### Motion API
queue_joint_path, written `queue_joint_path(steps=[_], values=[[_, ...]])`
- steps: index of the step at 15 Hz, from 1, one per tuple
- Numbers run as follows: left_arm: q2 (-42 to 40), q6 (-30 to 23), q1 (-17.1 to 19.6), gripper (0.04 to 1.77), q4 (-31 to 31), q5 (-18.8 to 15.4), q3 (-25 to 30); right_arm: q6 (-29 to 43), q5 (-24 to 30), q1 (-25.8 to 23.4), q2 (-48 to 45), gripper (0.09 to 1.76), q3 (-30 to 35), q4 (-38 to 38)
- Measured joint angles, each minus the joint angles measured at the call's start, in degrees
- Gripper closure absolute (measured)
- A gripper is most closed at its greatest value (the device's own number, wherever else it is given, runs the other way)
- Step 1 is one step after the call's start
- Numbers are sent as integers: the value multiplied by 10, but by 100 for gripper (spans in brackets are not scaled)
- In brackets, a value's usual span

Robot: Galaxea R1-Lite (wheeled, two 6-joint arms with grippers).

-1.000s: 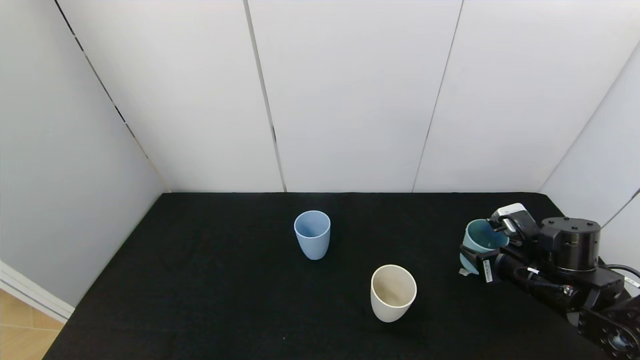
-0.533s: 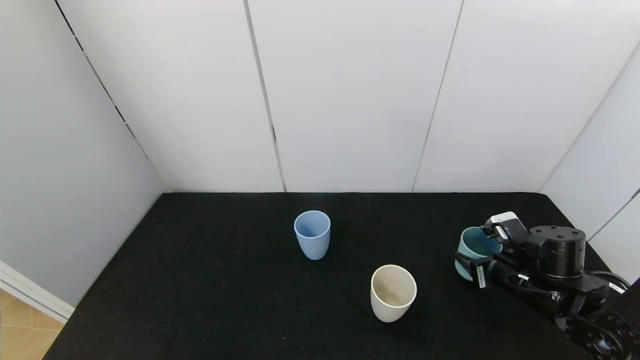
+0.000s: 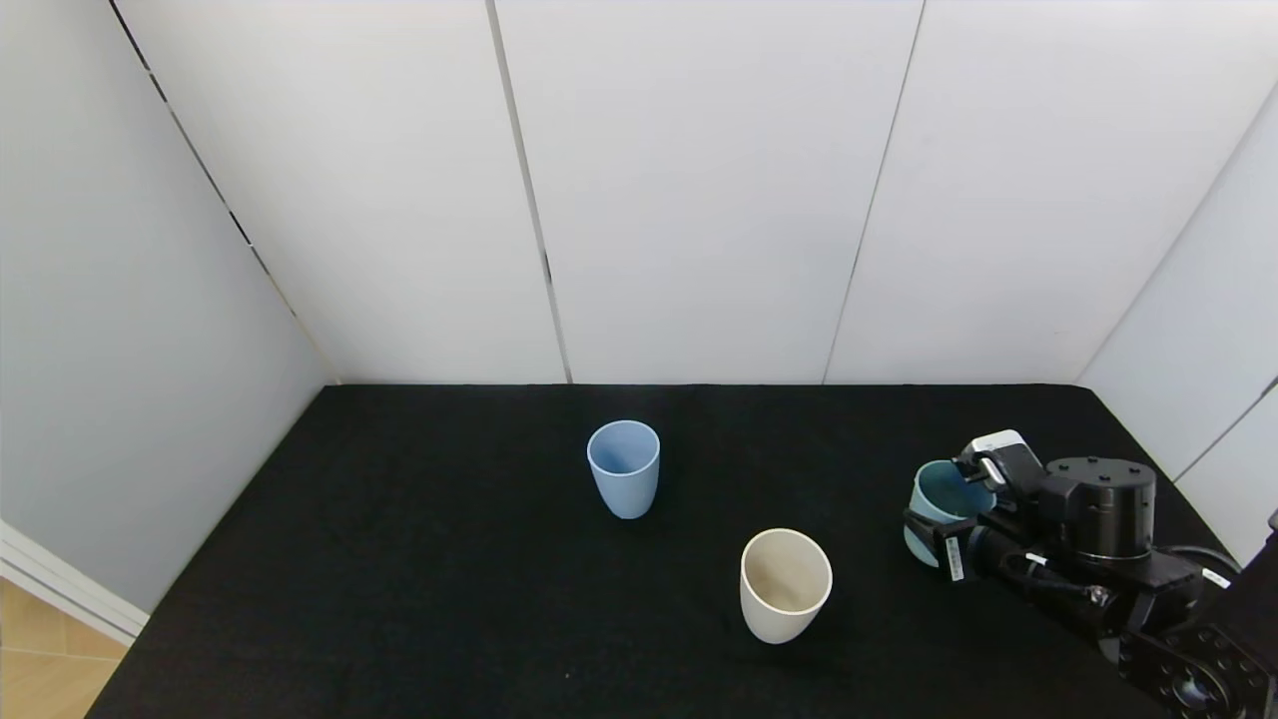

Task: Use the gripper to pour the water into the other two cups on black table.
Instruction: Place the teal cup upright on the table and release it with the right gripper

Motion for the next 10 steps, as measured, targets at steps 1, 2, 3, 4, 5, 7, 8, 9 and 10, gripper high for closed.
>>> queue_joint_path(steps=[1,2,3,4,5,7,8,9,10], values=[[0,0,0,9,0,0,0,0,1,0,1,56,0,0],[0,0,0,9,0,0,0,0,1,0,1,51,0,0],[0,0,0,9,0,0,0,0,1,1,1,47,0,0],[0,0,0,9,0,0,0,0,0,2,1,43,-1,0],[0,0,0,9,0,0,0,0,0,2,2,39,-1,0],[0,0,0,9,0,0,0,0,1,3,2,34,0,0],[0,0,0,9,0,0,0,0,1,3,1,31,0,-2],[0,0,0,9,0,0,0,-1,1,3,-1,29,-3,-11],[0,0,0,9,0,0,0,-2,0,3,-5,28,-6,-17]])
